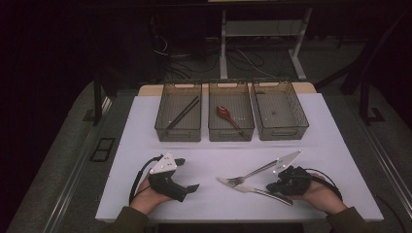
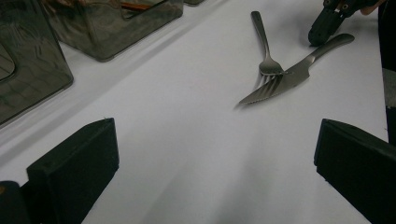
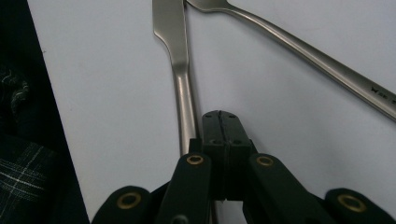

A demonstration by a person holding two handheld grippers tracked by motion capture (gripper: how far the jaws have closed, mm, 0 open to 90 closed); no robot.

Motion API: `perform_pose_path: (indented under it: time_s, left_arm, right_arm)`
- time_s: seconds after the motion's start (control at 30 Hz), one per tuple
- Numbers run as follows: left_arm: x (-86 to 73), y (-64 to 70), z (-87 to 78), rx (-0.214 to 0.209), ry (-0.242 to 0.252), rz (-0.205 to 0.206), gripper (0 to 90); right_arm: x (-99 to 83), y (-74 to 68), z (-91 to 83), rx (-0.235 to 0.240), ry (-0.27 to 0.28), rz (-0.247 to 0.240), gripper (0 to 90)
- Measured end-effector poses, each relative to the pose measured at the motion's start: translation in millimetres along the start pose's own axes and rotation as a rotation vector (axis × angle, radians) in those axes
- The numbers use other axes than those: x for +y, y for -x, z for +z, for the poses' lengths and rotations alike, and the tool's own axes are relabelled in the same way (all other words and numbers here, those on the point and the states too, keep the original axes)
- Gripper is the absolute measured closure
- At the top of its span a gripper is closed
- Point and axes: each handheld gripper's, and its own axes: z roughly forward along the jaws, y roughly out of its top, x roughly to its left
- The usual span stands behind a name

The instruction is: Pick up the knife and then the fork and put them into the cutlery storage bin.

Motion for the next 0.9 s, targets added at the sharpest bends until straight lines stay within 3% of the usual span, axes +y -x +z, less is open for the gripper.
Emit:
perform_pose_path:
  time_s: [0.1,0.33,0.47,0.73,0.9]
  left_arm:
    - [0.0,0.1,0.1,0.000,0.002,-0.001,0.0]
    - [-0.1,-0.2,0.5,0.000,0.000,-0.001,0.0]
    - [0.1,0.1,0.3,0.001,0.001,-0.001,0.0]
    - [0.1,-0.1,0.4,0.000,-0.001,0.001,0.0]
    - [0.1,0.0,0.3,-0.001,-0.002,0.003,0.0]
  right_arm:
    - [0.8,0.7,-1.3,0.002,-0.001,-0.005,88.8]
    - [15.7,-1.7,-19.1,0.001,0.011,-0.028,73.1]
    - [27.5,-6.4,-16.1,0.009,-0.029,-0.048,68.9]
    - [45.1,-13.2,2.3,-0.001,-0.161,-0.129,68.8]
    - [52.5,-18.5,11.3,0.000,-0.239,-0.144,70.5]
